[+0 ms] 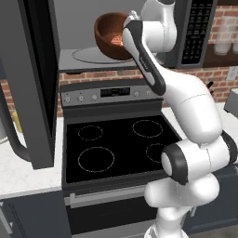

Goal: Open the microwave, place the bowl with waffle inside the microwave, then close the microwave door and turn it on.

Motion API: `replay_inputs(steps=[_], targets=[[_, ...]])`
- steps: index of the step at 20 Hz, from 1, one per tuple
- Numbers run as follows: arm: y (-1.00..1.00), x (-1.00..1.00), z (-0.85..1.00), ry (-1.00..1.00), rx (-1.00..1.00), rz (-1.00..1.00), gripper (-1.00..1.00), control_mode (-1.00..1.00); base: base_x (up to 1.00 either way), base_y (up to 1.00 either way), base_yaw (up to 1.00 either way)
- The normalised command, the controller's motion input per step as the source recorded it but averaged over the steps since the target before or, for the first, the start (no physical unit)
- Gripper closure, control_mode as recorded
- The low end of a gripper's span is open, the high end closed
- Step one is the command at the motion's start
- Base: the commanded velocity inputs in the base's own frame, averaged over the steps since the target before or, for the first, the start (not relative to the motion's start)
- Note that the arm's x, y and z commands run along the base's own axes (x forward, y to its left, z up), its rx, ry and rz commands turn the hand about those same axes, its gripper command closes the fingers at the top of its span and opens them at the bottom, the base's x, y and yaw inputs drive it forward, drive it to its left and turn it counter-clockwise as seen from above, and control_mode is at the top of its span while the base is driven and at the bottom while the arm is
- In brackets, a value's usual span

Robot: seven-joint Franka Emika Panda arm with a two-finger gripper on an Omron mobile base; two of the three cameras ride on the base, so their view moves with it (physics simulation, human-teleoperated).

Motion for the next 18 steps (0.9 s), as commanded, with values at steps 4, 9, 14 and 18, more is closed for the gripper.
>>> replay_inputs(steps=[4,9,14,18], targets=[[0.33,0.66,-0.07,0.0,-0.01,0.0,1.0,-1.0,0.0,0.0,0.0],[0.06,0.54,0.0,0.01,0.0,0.0,1.0,-1.0,0.0,0.0,0.0],[0.0,0.49,-0.03,0.03,0.0,0.0,1.0,-1.0,0.0,0.0,0.0],[0.0,0.49,-0.21,0.07,-0.01,0.01,1.0,-1.0,0.0,0.0,0.0]])
